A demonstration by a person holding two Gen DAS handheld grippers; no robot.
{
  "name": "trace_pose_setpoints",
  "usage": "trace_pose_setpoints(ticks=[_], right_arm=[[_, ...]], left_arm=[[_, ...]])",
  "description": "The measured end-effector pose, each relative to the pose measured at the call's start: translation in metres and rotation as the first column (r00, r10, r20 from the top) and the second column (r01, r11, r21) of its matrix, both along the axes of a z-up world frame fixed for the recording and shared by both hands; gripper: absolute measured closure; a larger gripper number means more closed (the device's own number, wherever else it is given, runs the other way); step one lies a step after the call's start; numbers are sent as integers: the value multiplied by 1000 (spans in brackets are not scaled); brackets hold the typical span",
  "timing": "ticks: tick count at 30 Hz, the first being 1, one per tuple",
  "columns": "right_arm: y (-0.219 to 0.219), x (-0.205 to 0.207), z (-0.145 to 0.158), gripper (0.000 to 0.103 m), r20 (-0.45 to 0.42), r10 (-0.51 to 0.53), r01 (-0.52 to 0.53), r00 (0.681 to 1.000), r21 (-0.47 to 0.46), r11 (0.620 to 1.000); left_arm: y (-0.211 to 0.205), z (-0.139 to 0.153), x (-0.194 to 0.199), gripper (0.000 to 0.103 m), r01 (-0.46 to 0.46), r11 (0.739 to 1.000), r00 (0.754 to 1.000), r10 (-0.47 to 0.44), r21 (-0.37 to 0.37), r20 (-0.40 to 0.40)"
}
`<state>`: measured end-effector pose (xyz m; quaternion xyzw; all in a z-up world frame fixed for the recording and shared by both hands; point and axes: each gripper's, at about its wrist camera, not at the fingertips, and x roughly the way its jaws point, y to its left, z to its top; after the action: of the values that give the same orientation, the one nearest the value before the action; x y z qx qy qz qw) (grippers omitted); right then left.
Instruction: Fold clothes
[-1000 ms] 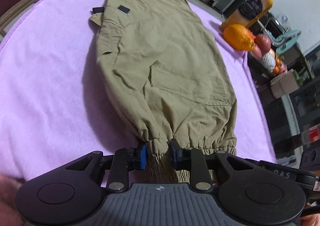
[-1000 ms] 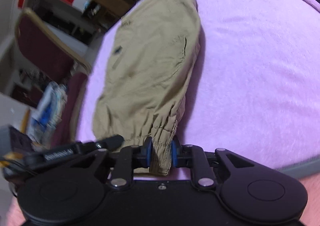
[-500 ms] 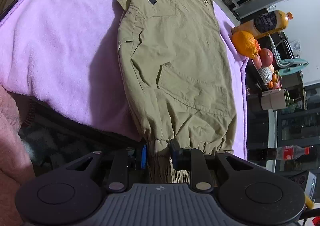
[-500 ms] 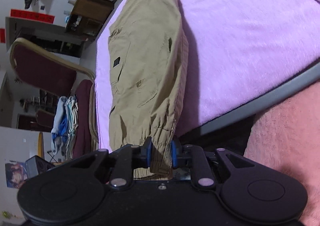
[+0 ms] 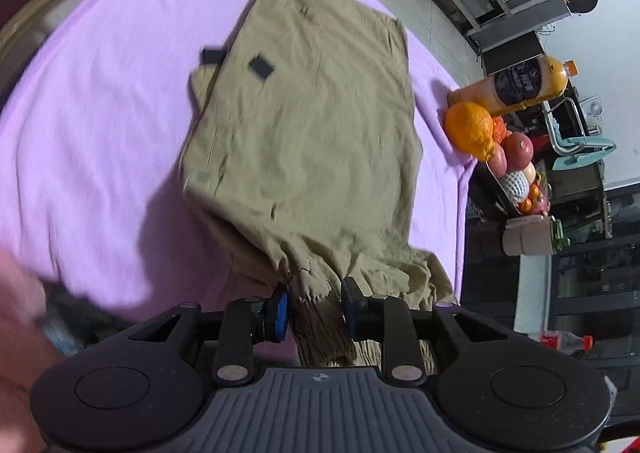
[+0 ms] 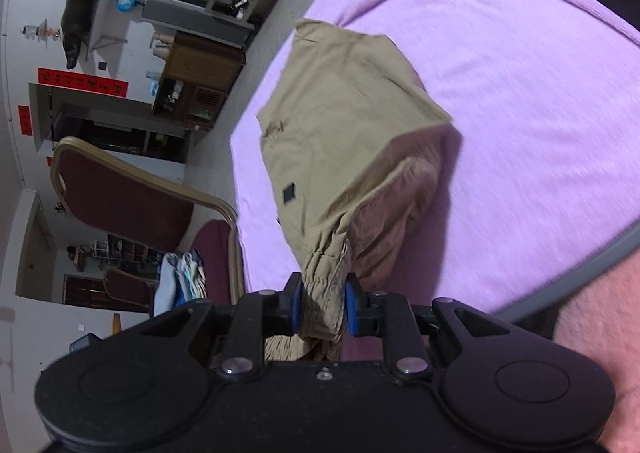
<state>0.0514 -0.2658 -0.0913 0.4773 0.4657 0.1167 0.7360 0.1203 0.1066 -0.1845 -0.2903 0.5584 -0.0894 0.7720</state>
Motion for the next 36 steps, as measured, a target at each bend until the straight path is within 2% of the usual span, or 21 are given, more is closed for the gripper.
trace_pose_setpoints(ticks=[3, 6, 9, 10, 12, 13, 14, 16, 18, 20, 22, 24, 26, 27, 30, 33, 36], right_arm=[[4, 18, 4, 83, 9, -22, 21, 1000, 6, 1000], [9, 47, 9, 82, 46, -68, 69, 997, -17, 997], [8, 82, 9, 71, 81, -124, 129, 989, -60, 990], [8, 94, 9, 65, 94, -142, 149, 985, -73, 986], [2, 100, 16, 58, 127, -166, 176, 978, -72, 982], [-2, 99, 19, 50, 141, -156, 170, 978, -94, 981], [-5, 99, 22, 48, 155, -144, 163, 977, -117, 980], [-12, 99, 27, 48, 182, -121, 151, 976, -163, 975], [-20, 99, 23, 48, 178, -104, 138, 979, -192, 972], [-28, 100, 10, 48, 142, -95, 123, 985, -204, 971], [-37, 100, -4, 48, 106, -86, 107, 991, -215, 971], [-45, 101, -22, 48, 56, -87, 97, 995, -218, 971], [-50, 103, -44, 47, 20, -88, 90, 996, -224, 970], [-54, 104, -54, 47, 5, -92, 91, 996, -233, 968], [-61, 111, -83, 47, 4, -88, 87, 996, -233, 969], [-61, 119, -98, 52, 90, -25, 44, 996, -212, 976], [-49, 131, -103, 61, 156, 91, -54, 984, -223, 973]], left_arm=[[-6, 13, 24, 69, 52, 996, 997, -56, 75, 60], [-15, 31, 57, 64, 117, 980, 977, -142, 161, 158], [-13, 52, 79, 62, 110, 976, 951, -159, 190, 264], [-8, 61, 78, 59, 95, 980, 940, -147, 176, 309], [4, 75, 64, 39, 79, 988, 900, -128, 132, 416], [12, 78, 56, 29, 67, 990, 881, -118, 125, 458], [18, 79, 49, 28, 52, 990, 867, -109, 130, 487], [27, 65, 37, 29, 4, 982, 881, -94, 191, 464], [36, 36, 30, 30, -29, 973, 916, -66, 230, 395], [44, -2, 26, 31, -43, 978, 959, -17, 202, 284], [52, -40, 21, 31, -60, 984, 985, 31, 168, 170], [54, -74, 14, 31, -78, 991, 996, 72, 107, 58], [52, -99, 14, 33, -84, 992, 996, 87, 89, -33], [51, -104, 16, 31, -88, 992, 995, 92, 96, -37], [48, -98, 19, 31, -106, 988, 993, 100, 112, 57], [42, -104, 24, 34, -109, 985, 992, 99, 134, 75], [27, -101, 26, 57, -82, 974, 990, 54, 213, 134]])
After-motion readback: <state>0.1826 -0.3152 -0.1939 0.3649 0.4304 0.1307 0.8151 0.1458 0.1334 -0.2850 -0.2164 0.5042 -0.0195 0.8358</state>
